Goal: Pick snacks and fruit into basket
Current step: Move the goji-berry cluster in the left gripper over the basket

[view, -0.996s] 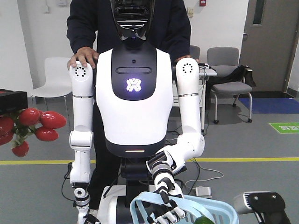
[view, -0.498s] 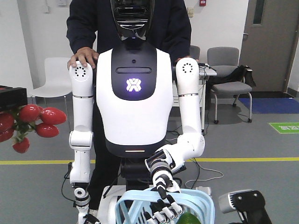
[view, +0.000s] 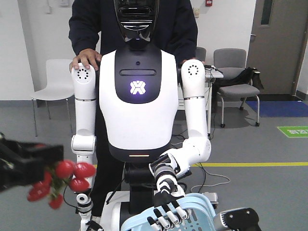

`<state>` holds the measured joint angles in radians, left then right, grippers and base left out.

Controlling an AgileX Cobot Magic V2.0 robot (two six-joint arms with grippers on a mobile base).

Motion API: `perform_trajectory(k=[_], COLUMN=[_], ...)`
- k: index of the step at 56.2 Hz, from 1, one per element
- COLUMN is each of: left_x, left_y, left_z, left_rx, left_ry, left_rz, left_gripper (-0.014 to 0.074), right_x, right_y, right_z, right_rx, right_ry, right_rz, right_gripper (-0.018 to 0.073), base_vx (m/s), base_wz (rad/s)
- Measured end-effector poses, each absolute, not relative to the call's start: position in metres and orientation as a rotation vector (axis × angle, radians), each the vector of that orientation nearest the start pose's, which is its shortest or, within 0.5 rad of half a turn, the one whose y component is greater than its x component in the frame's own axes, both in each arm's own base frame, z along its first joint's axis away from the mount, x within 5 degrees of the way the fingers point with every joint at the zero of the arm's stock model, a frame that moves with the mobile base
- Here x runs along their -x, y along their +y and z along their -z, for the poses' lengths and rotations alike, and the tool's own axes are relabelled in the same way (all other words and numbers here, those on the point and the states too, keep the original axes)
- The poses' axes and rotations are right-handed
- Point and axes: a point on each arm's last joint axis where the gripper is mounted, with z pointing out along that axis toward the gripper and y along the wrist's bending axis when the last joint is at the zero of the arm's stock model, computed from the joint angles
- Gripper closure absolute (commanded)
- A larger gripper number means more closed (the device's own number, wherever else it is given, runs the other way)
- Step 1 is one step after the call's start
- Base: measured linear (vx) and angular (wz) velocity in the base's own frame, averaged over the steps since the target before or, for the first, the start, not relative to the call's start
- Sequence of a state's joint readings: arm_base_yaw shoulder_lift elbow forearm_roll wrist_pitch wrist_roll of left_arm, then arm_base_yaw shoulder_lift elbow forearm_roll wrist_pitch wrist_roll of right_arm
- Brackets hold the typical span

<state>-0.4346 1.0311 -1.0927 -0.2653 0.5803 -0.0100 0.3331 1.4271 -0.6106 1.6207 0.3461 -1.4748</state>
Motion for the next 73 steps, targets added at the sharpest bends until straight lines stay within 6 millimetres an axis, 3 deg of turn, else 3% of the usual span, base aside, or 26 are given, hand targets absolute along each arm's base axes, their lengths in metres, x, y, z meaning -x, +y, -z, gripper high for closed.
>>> perform_trajectory(k=[11, 32, 44, 56, 73], left_x=[-0.208, -0.219, -0.227, -0.231, -0.231], left_y=[-0.117, -0.143, -0.158, -0.16, -0.16], left_z=[-0.35, -0.298, -0.283, -0.279, -0.279], left_rx=[-0.315, -0.328, -0.385, -0.385, -0.385], left_ry=[2.145, 2.192, 2.182, 2.186, 2.185], left_rz=[0.625, 0.765, 0.761, 0.75, 0.751], left_gripper=[0.0602, 0.0602, 0.0602, 0.0602, 0.0602], right_x=[-0.241, -0.243, -0.243, -0.244, -0.25], right_y=[0.114, 0.111, 0.111, 0.109, 0.11], right_z=[-0.201, -0.2, -0.2, -0.199, -0.173], right_rx=[0.415, 0.416, 0.418, 0.448, 0.48], right_ry=[2.274, 2.272, 2.271, 2.263, 2.353], right_rz=[-0.597, -0.544, -0.541, -0.505, -0.459], right_gripper=[0.0564, 0.0562, 0.0562, 0.0542, 0.0344], base_vx=[0.0, 0.0, 0.0, 0.0, 0.0], base_wz=[0.0, 0.0, 0.0, 0.0, 0.0])
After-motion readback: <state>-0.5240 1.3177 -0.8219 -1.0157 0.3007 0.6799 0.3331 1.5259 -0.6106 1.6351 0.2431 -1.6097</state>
